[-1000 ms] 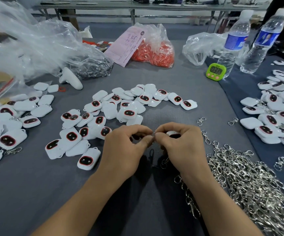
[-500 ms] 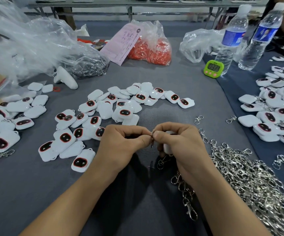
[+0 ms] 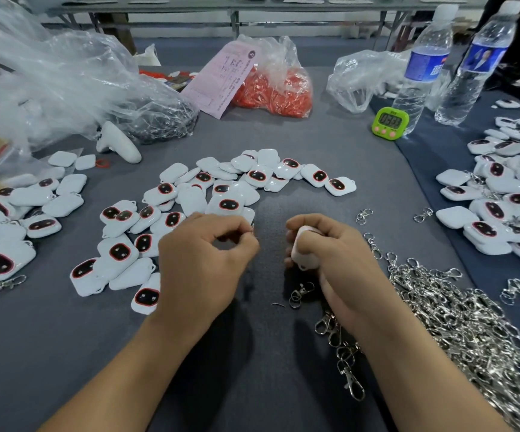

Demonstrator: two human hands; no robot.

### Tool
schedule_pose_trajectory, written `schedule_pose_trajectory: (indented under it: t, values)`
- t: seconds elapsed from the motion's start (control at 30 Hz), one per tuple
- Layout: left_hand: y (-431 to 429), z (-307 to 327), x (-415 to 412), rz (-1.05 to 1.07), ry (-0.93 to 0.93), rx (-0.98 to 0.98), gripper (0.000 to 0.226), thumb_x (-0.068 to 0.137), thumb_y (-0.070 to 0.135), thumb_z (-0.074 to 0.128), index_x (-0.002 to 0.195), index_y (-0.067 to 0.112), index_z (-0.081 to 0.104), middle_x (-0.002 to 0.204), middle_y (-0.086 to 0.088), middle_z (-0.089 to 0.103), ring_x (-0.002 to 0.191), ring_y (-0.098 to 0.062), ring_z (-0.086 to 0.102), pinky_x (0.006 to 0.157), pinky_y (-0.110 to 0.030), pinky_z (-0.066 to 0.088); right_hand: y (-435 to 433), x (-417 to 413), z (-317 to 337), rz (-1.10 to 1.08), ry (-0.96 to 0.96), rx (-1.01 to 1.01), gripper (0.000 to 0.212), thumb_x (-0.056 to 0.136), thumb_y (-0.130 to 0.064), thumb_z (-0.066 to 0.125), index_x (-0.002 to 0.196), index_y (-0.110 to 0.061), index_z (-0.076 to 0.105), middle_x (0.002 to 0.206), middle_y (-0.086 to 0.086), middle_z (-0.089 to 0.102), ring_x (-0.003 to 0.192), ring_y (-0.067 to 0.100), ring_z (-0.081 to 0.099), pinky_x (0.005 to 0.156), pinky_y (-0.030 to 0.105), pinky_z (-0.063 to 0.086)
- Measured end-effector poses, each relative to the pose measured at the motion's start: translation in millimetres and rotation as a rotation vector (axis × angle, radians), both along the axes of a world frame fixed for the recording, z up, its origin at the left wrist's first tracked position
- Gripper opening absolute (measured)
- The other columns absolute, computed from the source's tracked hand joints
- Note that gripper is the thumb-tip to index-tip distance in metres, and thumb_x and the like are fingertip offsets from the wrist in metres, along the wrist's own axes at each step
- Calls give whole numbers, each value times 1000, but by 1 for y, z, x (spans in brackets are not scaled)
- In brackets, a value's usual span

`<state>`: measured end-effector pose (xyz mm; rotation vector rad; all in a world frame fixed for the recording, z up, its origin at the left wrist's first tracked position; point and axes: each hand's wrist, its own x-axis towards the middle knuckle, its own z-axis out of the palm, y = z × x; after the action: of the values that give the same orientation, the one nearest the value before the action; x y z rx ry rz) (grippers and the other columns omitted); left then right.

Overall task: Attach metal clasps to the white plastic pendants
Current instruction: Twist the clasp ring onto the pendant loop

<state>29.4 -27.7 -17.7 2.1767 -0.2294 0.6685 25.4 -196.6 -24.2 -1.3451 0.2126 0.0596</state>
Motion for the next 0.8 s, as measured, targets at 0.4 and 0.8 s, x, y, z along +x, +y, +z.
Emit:
schedule_pose_trajectory:
  t: [0.4,0.8]
  values:
    - [2,-14,11,-234,63,464,10,71,24,72,78,22,78,71,10,68,78,-15,56,71,-28,42,-9,-1,-7,13,-224,-598,34,84,-5,72,86,-38,80,79,-3,75,72,29,66,64,39,54]
    - [3,-15,14,-284,134,417,7,78,26,78,85,28,78,76,16,66,84,-7,50,74,-34,47,-9,-4,-1,-129,-232,-798,9,87,-26,73,93,-32,70,70,-18,66,70,4,63,63,11,43]
